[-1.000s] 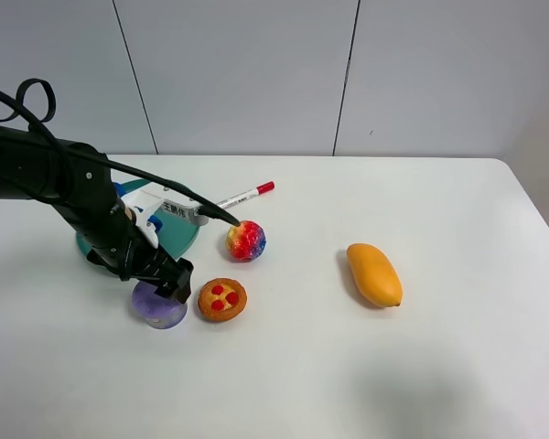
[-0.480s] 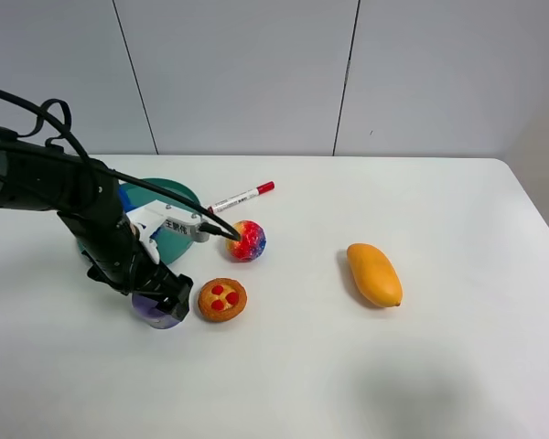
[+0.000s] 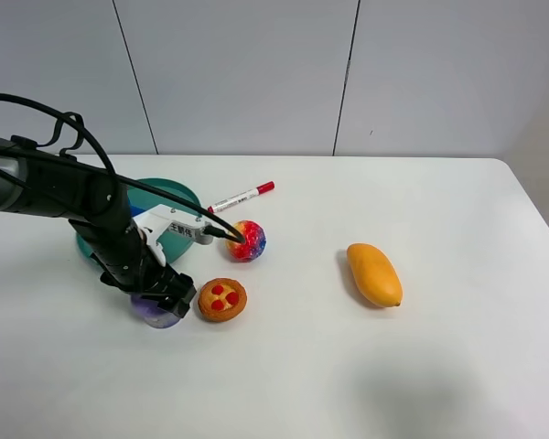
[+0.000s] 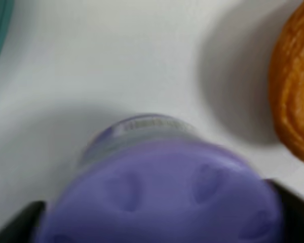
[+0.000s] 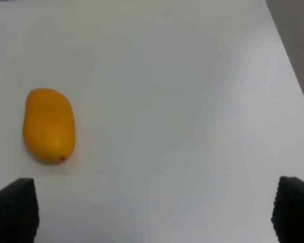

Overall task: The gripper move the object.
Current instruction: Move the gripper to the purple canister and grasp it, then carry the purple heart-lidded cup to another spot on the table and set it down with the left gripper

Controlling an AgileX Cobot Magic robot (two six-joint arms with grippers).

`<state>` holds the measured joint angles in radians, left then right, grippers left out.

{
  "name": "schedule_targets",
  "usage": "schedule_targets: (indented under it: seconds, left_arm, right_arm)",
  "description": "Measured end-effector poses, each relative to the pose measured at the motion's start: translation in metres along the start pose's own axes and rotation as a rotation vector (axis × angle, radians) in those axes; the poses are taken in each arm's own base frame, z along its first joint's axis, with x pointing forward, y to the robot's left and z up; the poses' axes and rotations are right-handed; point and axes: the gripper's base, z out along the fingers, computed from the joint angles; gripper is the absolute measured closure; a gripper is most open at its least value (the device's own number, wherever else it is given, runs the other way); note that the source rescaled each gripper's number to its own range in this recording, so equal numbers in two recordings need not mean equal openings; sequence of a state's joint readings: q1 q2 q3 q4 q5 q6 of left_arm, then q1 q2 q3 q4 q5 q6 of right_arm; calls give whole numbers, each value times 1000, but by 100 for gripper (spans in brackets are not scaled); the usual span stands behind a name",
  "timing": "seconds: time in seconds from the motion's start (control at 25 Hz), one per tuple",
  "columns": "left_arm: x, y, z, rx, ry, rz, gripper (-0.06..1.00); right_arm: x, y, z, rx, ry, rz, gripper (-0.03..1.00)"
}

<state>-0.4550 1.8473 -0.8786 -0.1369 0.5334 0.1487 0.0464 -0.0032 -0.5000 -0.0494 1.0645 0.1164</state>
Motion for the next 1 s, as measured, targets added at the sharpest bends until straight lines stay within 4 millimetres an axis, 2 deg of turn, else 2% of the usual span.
schedule_targets:
  seconds: [0.24,0.4,0.48,0.64,0.88,1.0]
  left_arm:
    - [4,-1,0,9,41,-5,92]
    - [7,-2,-11,16,57,-3,92]
    - [6,-3,-26,15,22,3,92]
    - [-6,-5,-68,1,-49,41,92]
    - [-48,-8,-128,0,-135,69,92]
    - [-68,-16,-156,4,-185,96,92]
  right_arm:
    - [0,0,0,0,0,0,-3]
    - [0,0,0,0,0,0,-3]
    - [0,0,0,0,0,0,-3]
    - [0,0,0,0,0,0,-3]
    - [0,0,0,0,0,0,-3]
    - [0,0,0,0,0,0,-3]
